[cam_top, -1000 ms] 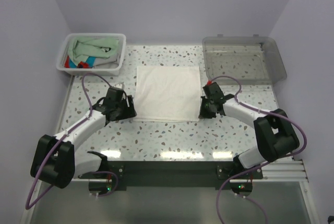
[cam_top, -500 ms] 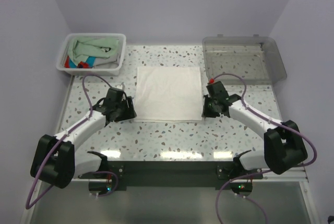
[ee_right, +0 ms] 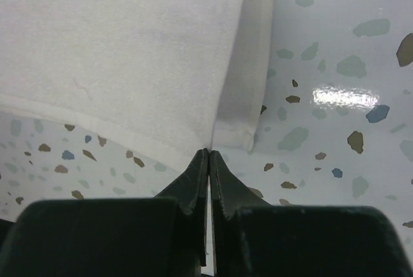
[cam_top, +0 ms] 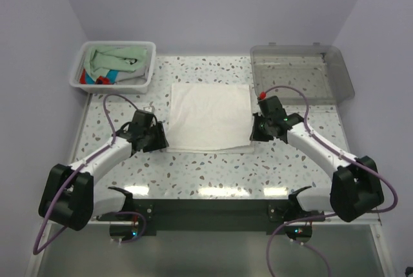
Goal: Fold and stack the towels
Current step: Fold the towel
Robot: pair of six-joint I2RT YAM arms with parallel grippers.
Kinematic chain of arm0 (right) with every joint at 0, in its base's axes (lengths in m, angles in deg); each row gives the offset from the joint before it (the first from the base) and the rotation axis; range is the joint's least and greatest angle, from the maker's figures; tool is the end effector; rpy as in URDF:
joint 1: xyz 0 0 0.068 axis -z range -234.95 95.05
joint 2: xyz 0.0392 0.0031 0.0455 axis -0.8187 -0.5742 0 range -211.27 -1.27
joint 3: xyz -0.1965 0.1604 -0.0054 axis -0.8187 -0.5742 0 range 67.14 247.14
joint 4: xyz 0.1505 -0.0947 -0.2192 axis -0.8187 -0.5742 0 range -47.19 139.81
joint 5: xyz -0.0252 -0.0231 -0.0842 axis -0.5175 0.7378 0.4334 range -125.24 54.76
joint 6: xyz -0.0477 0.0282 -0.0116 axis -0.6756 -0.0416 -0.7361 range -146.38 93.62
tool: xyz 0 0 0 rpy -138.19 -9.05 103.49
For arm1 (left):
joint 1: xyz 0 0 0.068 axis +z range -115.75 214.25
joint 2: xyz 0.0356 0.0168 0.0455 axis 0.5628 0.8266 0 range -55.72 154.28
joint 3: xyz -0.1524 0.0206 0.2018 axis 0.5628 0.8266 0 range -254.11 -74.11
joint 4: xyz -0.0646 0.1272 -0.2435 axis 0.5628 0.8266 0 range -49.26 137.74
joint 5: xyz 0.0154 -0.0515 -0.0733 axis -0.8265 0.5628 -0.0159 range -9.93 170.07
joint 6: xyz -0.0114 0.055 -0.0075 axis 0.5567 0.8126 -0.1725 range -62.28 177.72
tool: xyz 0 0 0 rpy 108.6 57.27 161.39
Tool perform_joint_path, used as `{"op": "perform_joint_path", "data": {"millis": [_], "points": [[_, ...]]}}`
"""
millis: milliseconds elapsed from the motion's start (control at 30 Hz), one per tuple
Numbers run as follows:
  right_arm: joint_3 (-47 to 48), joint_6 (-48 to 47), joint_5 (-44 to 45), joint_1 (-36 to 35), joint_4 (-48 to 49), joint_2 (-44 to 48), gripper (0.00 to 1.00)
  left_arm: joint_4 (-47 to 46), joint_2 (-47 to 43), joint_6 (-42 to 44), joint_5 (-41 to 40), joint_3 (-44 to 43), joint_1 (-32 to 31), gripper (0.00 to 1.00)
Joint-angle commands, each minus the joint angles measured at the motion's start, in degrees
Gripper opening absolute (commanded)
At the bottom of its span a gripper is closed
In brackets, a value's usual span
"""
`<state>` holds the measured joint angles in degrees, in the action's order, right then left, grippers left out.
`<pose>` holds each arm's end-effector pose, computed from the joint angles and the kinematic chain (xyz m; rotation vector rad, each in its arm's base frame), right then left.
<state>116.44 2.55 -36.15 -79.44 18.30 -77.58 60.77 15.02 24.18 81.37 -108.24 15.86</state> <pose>0.2606 0.1194 0.1861 0.0962 2.6340 0.3525 0.2389 -0.0803 0.1381 -0.3345 2.5819 -0.3682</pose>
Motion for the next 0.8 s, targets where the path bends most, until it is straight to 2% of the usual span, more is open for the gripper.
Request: {"op": "perform_joint_path", "data": {"millis": [0, 167, 333, 667, 767], "points": [[1.2, -2.1, -0.5, 0.4, -3.3, 2.6, 0.0, -0.8, -2.1, -1.0, 0.5, -0.7, -0.1, 0.55], [-3.2, -1.6, 0.5, 1.4, -1.8, 3.3, 0.0, -0.4, -2.4, -1.2, 1.0, -0.6, -0.1, 0.55], [-5.9, -2.6, -0.2, 3.9, 0.8, -0.8, 0.0, -1.7, -1.7, -1.6, 1.9, 0.3, -0.1, 0.54], [-6.3, -3.9, -2.2, 4.3, 4.8, -7.1, 0.0, -4.4, 0.0, -3.5, 3.4, -0.2, -0.1, 0.49], [-6.6, -4.7, -1.9, 4.3, 4.6, -7.1, 0.0, -6.2, 2.3, -3.9, 1.0, -3.3, -0.1, 0.42]]}}
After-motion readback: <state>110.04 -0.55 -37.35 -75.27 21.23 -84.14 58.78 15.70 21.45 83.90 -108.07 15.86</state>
